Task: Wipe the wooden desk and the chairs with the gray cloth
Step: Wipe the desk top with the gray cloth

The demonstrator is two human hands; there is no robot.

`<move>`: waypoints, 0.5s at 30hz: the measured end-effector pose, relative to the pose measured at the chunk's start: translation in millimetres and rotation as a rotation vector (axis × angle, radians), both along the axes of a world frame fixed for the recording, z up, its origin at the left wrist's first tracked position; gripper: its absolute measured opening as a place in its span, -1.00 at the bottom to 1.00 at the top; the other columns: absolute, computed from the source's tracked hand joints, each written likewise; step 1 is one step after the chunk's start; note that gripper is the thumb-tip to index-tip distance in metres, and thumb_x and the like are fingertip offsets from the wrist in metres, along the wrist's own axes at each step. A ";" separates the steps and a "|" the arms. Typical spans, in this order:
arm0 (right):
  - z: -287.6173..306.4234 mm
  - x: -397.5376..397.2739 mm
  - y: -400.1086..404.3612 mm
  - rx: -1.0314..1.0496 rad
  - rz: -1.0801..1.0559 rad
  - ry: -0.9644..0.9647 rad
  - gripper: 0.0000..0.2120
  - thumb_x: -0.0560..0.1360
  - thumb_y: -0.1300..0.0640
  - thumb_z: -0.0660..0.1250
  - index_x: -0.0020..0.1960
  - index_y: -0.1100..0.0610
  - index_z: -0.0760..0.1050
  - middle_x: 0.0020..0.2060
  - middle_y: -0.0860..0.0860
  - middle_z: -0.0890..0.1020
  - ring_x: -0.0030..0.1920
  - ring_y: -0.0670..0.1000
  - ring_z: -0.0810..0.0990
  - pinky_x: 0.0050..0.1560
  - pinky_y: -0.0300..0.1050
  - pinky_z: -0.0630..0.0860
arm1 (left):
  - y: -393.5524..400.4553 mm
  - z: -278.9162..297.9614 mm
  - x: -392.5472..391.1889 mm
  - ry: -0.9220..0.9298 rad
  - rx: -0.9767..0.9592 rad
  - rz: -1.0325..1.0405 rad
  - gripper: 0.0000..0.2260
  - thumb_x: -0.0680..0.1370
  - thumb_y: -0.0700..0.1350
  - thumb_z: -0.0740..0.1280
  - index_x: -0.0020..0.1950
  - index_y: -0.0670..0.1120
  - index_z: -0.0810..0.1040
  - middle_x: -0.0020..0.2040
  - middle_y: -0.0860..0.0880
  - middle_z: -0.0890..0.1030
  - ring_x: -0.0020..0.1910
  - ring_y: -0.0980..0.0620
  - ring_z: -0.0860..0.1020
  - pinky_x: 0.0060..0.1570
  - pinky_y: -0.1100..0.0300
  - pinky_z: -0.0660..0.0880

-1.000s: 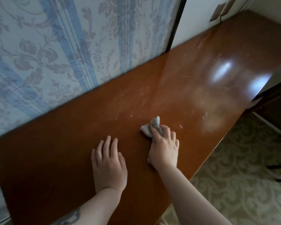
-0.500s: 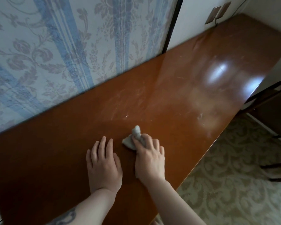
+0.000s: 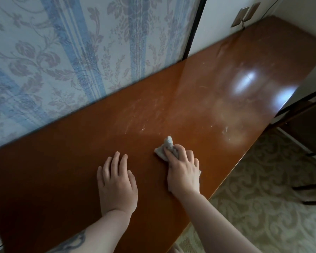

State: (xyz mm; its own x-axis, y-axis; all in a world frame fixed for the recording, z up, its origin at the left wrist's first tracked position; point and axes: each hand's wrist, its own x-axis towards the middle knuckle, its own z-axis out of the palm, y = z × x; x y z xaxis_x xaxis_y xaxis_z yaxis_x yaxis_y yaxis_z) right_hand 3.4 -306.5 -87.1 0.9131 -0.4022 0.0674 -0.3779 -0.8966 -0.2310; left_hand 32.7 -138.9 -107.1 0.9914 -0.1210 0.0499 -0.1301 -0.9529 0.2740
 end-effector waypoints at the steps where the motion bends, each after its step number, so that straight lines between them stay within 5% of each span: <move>1: -2.8 -3.2 -7.0 -0.012 0.028 -0.007 -0.48 0.42 0.22 0.33 0.36 -0.08 0.46 0.29 0.02 0.42 0.17 0.14 0.35 0.08 0.08 0.37 | -0.4 -0.5 -0.5 -0.003 -0.007 -0.001 -0.60 0.59 -0.04 0.11 0.41 -0.06 0.43 0.43 -0.08 0.41 0.43 -0.12 0.29 0.41 -0.16 0.24; 6: 4.2 -12.0 -76.4 0.112 -0.619 0.052 -0.53 0.56 0.14 0.15 0.45 -0.13 0.34 0.36 0.01 0.30 0.28 0.14 0.25 0.27 0.09 0.22 | -0.3 1.9 0.8 -0.002 0.011 -0.002 -0.57 0.61 -0.01 -0.02 0.42 -0.04 0.41 0.44 -0.07 0.40 0.44 -0.11 0.30 0.42 -0.14 0.22; 8: 14.9 2.9 -63.5 0.145 -0.675 0.032 -0.53 0.54 0.16 0.15 0.43 -0.09 0.38 0.35 0.04 0.32 0.27 0.17 0.27 0.23 0.09 0.26 | -0.4 3.4 1.1 0.000 0.023 -0.007 -0.55 0.59 0.01 -0.01 0.42 -0.04 0.41 0.44 -0.08 0.40 0.44 -0.12 0.30 0.42 -0.15 0.23; 12: 23.0 28.8 42.9 0.137 0.016 -0.180 -0.51 0.34 0.19 0.26 0.25 -0.05 0.54 0.20 0.04 0.50 0.12 0.16 0.40 -0.04 0.01 0.32 | -0.1 -1.0 1.2 -0.035 0.003 -0.001 -0.61 0.55 -0.09 0.24 0.37 -0.10 0.44 0.39 -0.12 0.45 0.40 -0.14 0.35 0.39 -0.16 0.26; 15: 12.2 19.6 84.4 0.285 0.241 -0.060 -0.63 0.51 0.02 0.16 0.28 -0.15 0.50 0.29 -0.09 0.47 0.34 0.04 0.26 0.29 0.08 0.22 | 1.9 -2.7 0.7 -0.095 -0.134 0.052 -0.57 0.47 -0.21 0.37 0.33 -0.21 0.45 0.37 -0.21 0.43 0.37 -0.18 0.37 0.39 -0.18 0.27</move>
State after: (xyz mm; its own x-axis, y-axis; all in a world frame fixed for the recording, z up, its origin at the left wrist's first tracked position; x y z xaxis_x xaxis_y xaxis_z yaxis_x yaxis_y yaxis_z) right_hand 23.0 -222.2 -74.9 0.9816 -0.1866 0.0399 -0.1421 -0.8544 -0.4998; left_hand 33.4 -137.0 -109.8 0.9862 -0.0559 0.1555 -0.1130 -0.9147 0.3879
